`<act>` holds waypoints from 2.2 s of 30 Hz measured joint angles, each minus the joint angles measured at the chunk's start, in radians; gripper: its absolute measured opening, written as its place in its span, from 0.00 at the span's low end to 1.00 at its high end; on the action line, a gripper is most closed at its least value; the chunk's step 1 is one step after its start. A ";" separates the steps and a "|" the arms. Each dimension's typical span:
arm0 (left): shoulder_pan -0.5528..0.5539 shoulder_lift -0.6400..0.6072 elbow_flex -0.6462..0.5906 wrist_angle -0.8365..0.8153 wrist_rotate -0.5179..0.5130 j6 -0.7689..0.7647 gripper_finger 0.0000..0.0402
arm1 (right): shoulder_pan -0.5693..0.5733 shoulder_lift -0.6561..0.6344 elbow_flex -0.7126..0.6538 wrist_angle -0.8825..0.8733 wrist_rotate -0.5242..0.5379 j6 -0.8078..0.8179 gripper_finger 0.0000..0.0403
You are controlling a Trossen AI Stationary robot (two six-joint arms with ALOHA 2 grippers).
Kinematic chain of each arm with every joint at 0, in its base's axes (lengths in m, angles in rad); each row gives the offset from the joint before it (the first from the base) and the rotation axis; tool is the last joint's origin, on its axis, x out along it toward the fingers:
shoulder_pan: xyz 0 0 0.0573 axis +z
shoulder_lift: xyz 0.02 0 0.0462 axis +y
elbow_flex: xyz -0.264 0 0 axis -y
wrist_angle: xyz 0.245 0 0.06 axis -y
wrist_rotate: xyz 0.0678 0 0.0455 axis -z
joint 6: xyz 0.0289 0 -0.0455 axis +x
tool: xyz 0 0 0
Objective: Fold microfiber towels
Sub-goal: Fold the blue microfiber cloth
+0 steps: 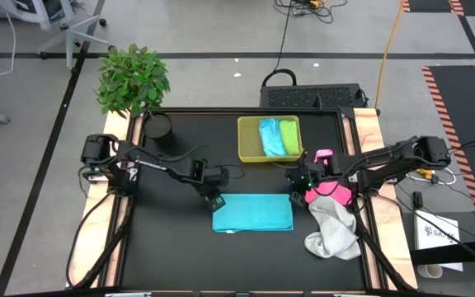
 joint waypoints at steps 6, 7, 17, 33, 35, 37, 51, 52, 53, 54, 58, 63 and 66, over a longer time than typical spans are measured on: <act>0.016 0.012 -0.001 -0.010 0.015 0.018 0.22 | -0.016 0.000 -0.022 0.003 -0.025 0.000 0.34; 0.019 0.015 -0.002 -0.004 0.023 0.021 0.22 | -0.016 0.000 -0.030 0.002 -0.025 0.005 0.34; 0.054 0.035 -0.001 0.019 0.150 0.044 0.22 | -0.016 0.001 -0.049 0.033 -0.077 0.029 0.34; 0.062 0.034 -0.001 -0.007 0.078 0.071 0.22 | -0.016 0.001 -0.049 0.046 -0.078 0.030 0.34; 0.062 0.034 -0.001 -0.031 0.057 0.077 0.22 | -0.016 0.001 -0.049 0.046 -0.078 0.030 0.34; 0.062 0.034 -0.001 -0.047 0.055 0.077 0.22 | -0.016 0.001 -0.049 0.046 -0.078 0.030 0.34; 0.057 0.078 0.005 -0.035 0.123 0.077 0.22 | -0.016 0.000 -0.050 0.054 -0.049 0.002 0.34; 0.057 0.087 0.005 -0.033 0.128 0.077 0.22 | -0.016 0.000 -0.050 0.057 -0.049 0.004 0.34; 0.058 0.091 0.005 -0.032 0.132 0.072 0.22 | -0.015 0.000 -0.050 0.057 -0.050 0.004 0.34; 0.058 0.091 0.005 -0.032 0.133 0.071 0.22 | -0.015 0.000 -0.050 0.057 -0.050 0.004 0.34; 0.057 0.093 0.004 -0.028 0.133 0.060 0.29 | -0.016 0.000 -0.050 0.060 -0.050 -0.005 0.34; 0.055 0.094 0.003 -0.027 0.138 0.010 0.44 | -0.016 0.000 -0.050 0.061 -0.050 -0.008 0.34; 0.056 0.081 0.002 -0.025 0.153 0.009 0.49 | -0.018 0.000 -0.050 0.071 -0.075 -0.012 0.34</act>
